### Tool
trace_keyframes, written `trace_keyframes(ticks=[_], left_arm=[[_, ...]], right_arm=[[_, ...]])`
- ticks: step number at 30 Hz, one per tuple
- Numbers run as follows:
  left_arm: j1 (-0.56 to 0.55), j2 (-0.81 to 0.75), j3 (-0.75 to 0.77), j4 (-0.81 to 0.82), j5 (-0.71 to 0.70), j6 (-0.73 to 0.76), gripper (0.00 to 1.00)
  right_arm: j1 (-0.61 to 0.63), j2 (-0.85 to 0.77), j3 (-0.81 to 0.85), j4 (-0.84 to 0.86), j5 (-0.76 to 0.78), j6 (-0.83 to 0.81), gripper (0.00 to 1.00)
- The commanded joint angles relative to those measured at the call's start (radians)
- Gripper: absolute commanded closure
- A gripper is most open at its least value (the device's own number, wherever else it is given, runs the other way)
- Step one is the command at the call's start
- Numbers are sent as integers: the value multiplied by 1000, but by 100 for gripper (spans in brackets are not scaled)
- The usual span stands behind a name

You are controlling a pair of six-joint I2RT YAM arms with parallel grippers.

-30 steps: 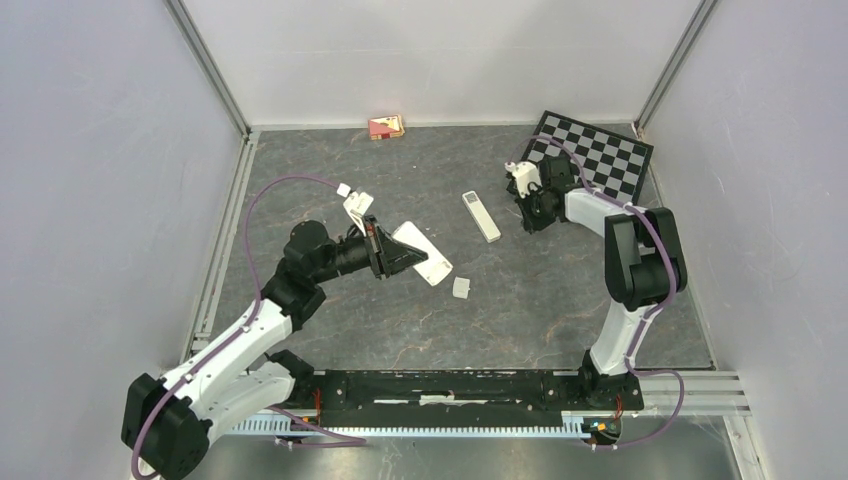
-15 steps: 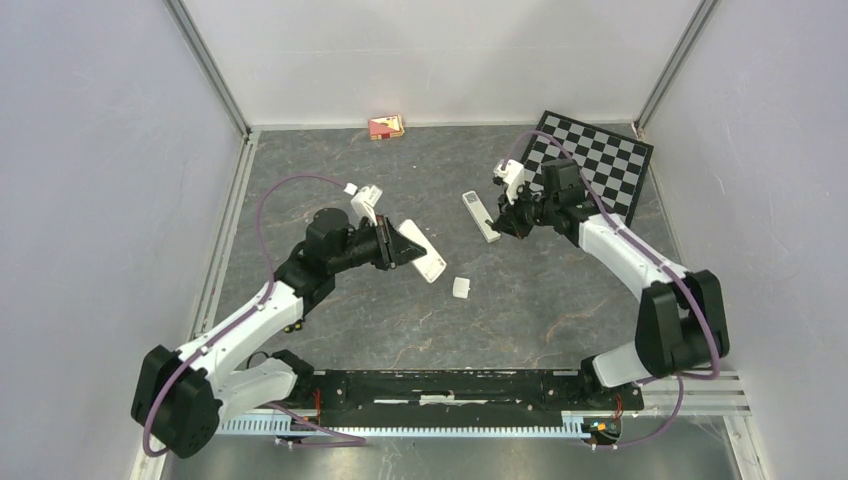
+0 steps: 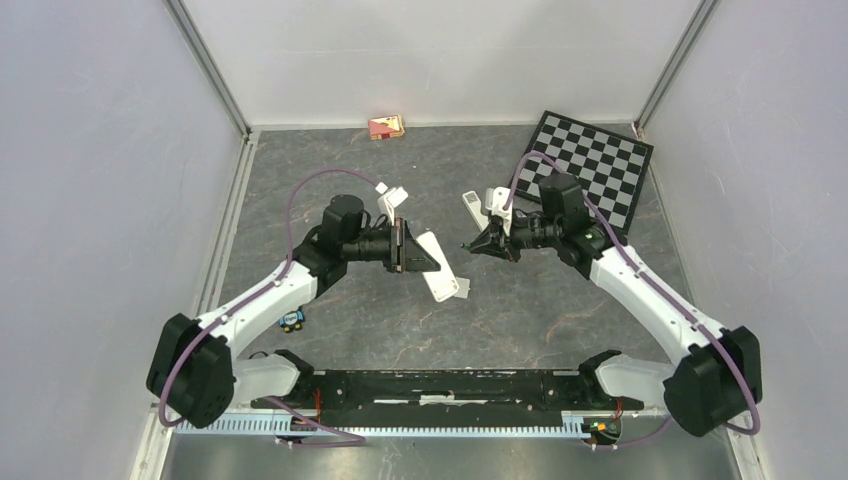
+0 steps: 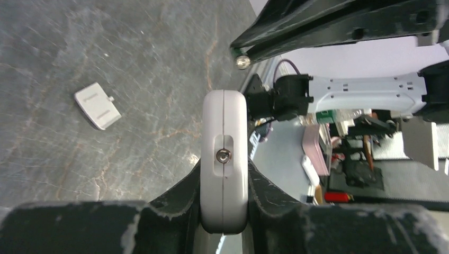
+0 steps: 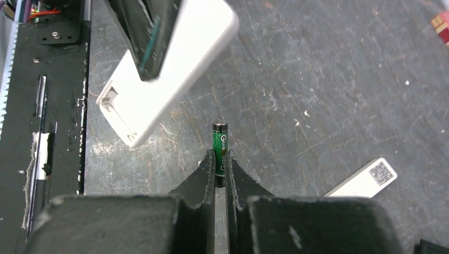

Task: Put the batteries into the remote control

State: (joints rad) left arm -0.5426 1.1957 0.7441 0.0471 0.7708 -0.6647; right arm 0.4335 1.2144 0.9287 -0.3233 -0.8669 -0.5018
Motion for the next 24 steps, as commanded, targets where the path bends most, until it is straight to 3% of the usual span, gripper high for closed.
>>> trace_keyframes(ticks=[1, 14, 20, 24], left_arm=[[5, 39, 48, 36, 164, 41, 98], [65, 99, 55, 80, 308, -17, 98], [105, 115, 52, 76, 331, -151, 98], [105, 142, 38, 77, 364, -226, 98]], right_arm=[[11, -82, -4, 1, -60, -46, 100], [89, -191, -26, -12, -56, -19, 100], [165, -189, -12, -19, -61, -20, 100], [248, -138, 35, -63, 15, -32, 100]])
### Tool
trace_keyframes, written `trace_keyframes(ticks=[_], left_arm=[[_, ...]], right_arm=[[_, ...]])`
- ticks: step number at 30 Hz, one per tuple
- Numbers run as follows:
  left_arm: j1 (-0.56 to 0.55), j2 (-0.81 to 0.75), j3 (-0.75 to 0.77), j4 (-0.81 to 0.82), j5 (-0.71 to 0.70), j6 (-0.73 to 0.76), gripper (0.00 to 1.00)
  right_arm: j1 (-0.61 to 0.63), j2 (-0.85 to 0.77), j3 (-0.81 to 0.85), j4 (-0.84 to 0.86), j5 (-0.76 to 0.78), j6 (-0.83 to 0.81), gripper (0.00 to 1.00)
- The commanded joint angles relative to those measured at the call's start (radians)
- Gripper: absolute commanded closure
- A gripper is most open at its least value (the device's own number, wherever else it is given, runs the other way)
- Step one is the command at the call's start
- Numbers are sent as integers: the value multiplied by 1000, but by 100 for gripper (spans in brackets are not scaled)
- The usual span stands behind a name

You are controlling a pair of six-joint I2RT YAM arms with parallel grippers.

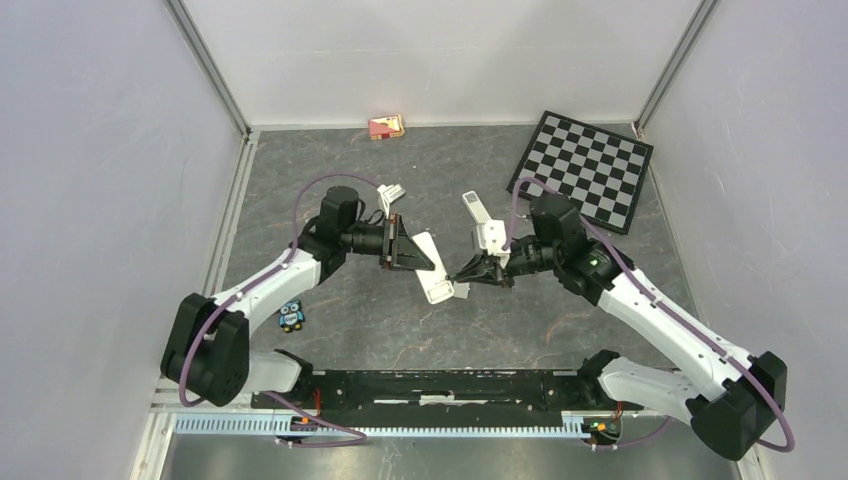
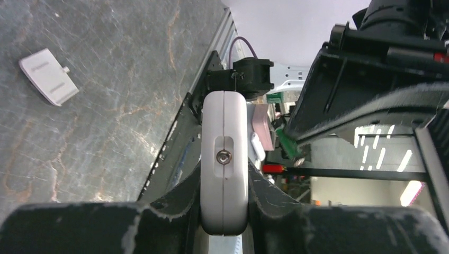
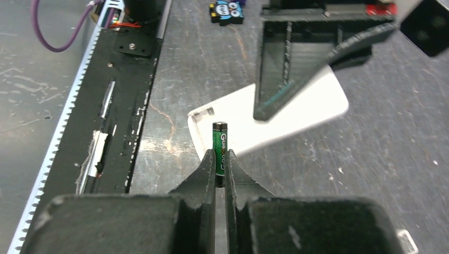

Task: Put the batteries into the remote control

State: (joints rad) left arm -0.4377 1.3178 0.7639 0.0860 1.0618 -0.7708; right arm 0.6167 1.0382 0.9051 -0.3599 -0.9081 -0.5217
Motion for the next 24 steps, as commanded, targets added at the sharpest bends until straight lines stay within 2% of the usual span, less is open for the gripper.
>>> trace_keyframes(ticks=[1, 11, 15, 24], left_arm=[[1, 23, 13, 40, 81, -133, 98], [7, 66, -27, 13, 118, -176, 98], [11, 85, -55, 76, 134, -230, 98], [14, 99, -67, 91, 120, -256, 98]], right_arm=[[85, 48, 69, -34, 83, -12, 100], [268, 166, 211, -206, 338, -83, 100], [288, 191, 235, -242, 397, -102, 100], [307, 200, 227, -242, 444, -107, 100]])
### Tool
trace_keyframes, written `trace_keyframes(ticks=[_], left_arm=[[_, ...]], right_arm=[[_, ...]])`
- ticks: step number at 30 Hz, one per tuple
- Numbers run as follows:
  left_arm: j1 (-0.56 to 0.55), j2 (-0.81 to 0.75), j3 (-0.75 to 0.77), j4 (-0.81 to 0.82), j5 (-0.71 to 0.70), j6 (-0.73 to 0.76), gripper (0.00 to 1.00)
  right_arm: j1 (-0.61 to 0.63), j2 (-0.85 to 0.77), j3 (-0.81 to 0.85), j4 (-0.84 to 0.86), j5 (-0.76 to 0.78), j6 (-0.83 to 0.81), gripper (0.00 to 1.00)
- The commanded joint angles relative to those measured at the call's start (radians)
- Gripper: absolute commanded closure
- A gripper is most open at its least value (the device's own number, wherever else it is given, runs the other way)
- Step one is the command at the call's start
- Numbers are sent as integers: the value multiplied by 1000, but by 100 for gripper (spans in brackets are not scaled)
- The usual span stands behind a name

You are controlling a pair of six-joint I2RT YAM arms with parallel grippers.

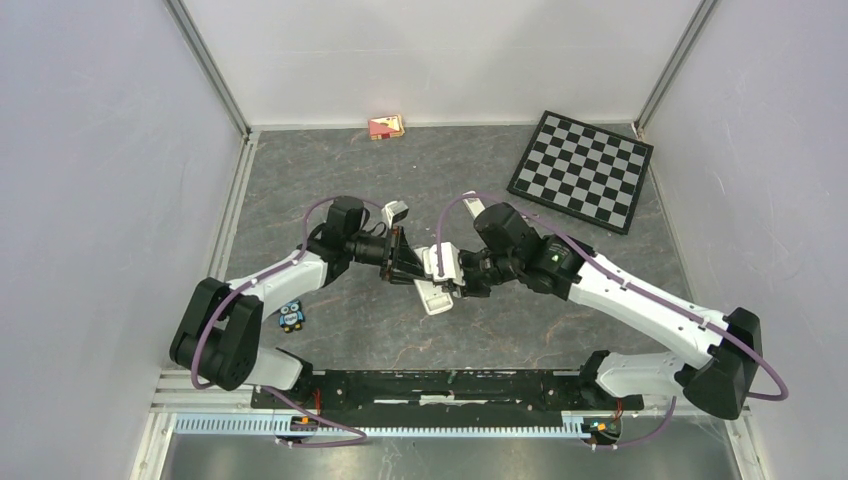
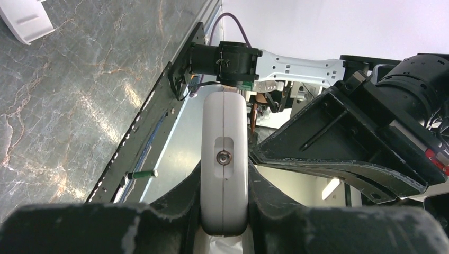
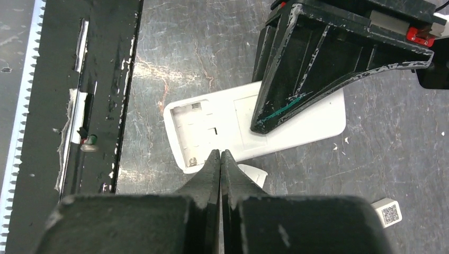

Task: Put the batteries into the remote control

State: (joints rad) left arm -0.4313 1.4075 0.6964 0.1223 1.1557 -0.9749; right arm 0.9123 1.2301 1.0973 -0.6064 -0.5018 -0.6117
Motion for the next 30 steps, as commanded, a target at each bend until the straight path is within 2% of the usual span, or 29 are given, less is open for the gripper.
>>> trace_keyframes(ticks=[1, 4, 5, 9, 11, 14, 19, 21, 25, 28, 30], left_arm=[[13, 15, 2, 26, 0, -39, 98], [49, 46, 16, -86, -98, 52, 98], [67, 57, 21, -153, -156, 86, 98], [108, 43, 23, -246, -351, 161, 98], [114, 32, 29, -259, -404, 177, 98], [115, 24, 50, -290, -449, 211, 98], [116, 26, 50, -298, -495, 229, 98], [115, 27, 40, -280, -501, 221, 98], [115, 17, 25, -253, -484, 203, 98], [116, -16, 19, -258, -488, 214, 98], [115, -44, 17, -274, -510, 226, 98]], right_arm=[[11, 16, 34, 15, 43, -12, 100], [10, 34, 22, 84, 100, 77, 94], [11, 36, 10, 105, 108, 110, 86], [11, -5, -108, 202, 177, 250, 50], [11, -30, -165, 233, 204, 326, 44], [11, -58, -232, 245, 226, 428, 43], [10, -86, -292, 205, 516, 706, 39], [9, -89, -321, 195, 589, 792, 39], [-18, -86, -386, 197, 673, 916, 40], [-74, -90, -410, 175, 673, 972, 46], [-109, -109, -429, 159, 687, 995, 46]])
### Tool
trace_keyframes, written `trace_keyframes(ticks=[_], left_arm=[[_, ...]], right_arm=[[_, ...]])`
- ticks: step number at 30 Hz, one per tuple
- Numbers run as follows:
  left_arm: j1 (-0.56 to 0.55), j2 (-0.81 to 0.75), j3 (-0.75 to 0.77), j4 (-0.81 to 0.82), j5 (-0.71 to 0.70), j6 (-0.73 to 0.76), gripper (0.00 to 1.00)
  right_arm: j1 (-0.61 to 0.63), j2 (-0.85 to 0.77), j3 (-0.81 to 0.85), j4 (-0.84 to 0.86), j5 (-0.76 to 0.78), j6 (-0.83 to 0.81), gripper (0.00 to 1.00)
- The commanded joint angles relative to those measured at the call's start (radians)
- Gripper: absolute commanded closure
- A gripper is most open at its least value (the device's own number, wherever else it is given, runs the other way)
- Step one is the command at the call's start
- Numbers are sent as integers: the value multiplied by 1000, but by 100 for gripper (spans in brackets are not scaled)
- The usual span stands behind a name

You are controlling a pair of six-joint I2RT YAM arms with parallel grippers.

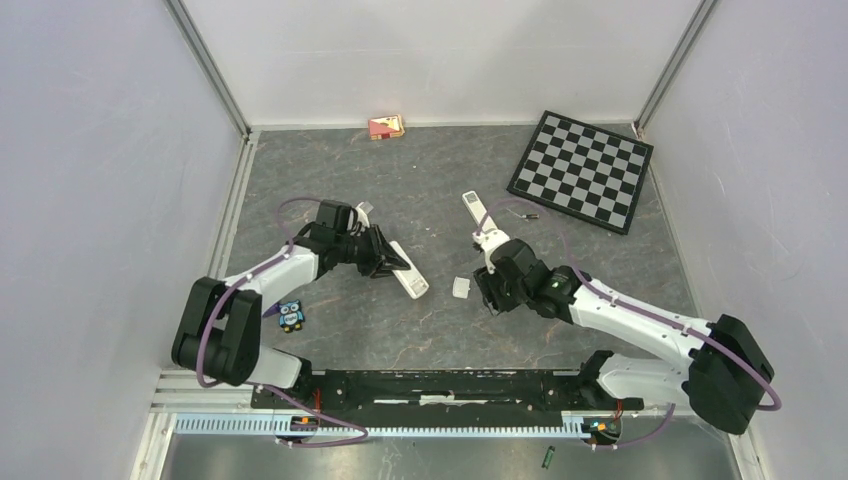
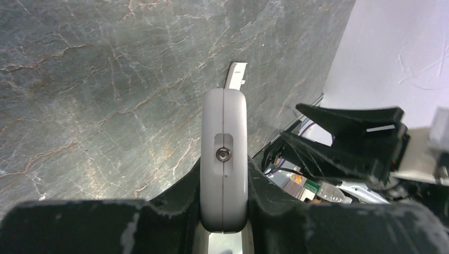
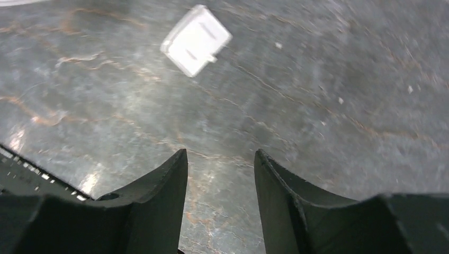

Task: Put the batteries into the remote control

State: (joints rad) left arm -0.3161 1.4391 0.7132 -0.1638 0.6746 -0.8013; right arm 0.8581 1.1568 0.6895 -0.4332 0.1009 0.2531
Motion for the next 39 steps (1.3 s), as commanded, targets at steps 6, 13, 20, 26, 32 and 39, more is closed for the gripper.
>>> trace_keyframes(ticks=[6, 13, 20, 26, 32, 39], left_arm=[[0, -172, -30, 15, -93, 60, 98], [1, -324, -86, 35, -188, 56, 98], [0, -449, -132, 70, -229, 48, 98], [1, -552, -166, 67, -270, 42, 98], [0, -599, -178, 57, -284, 48, 98], [0, -611, -169, 49, -255, 61, 97]], right_arm=[[-150, -68, -74, -35, 109, 197, 41], [-200, -103, -123, -29, 44, 228, 38], [-229, -103, -132, -33, 88, 263, 38], [-277, -124, -129, -54, 146, 284, 37], [-295, -139, -137, -64, 116, 304, 40], [-295, -156, -163, -18, -11, 311, 48]])
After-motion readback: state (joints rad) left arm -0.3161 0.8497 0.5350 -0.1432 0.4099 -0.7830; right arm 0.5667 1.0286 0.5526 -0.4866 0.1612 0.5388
